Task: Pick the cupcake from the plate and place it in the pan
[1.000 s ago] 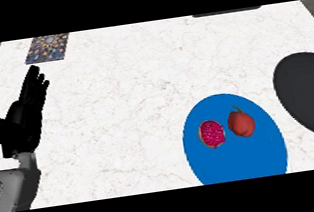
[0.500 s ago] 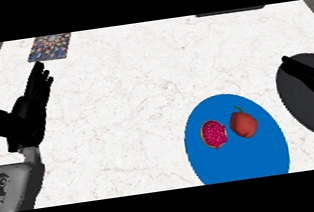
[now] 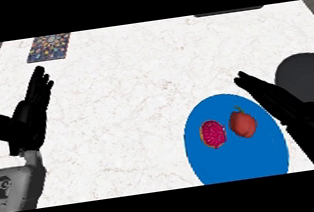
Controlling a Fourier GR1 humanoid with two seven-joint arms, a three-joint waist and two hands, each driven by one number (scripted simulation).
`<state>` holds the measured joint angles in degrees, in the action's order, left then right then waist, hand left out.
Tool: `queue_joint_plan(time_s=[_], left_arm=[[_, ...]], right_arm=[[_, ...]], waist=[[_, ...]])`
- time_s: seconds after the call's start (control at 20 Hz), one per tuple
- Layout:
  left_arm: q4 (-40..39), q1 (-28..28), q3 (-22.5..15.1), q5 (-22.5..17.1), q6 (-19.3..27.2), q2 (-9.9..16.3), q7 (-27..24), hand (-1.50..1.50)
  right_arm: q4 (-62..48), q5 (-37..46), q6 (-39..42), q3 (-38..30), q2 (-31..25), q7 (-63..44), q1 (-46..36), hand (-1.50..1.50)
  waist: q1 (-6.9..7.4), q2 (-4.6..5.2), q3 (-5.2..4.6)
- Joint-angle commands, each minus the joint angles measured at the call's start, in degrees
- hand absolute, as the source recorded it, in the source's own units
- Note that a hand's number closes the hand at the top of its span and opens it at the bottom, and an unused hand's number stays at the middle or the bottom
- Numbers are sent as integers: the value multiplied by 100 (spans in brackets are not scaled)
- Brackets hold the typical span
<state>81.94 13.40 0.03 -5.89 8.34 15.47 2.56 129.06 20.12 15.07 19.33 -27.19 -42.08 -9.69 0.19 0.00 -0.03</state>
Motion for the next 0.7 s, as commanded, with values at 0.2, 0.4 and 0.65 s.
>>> queue_joint_plan(time_s=[0.2, 0.4, 0.65], left_arm=[[-73, 155, 238, 38, -181, -20, 45, 0], [209, 175, 55, 255, 9, -259, 352, 0], [81, 76, 364, 99, -342, -88, 156, 0]], right_arm=[[-871, 675, 92, -152, 488, 152, -96, -150], [-607, 649, 510, -180, 570, -222, 152, -150], [-1210, 1044, 368, 171, 909, 526, 480, -150]], waist=[[-15, 8, 3], [-24, -3, 3], [-19, -1, 4]])
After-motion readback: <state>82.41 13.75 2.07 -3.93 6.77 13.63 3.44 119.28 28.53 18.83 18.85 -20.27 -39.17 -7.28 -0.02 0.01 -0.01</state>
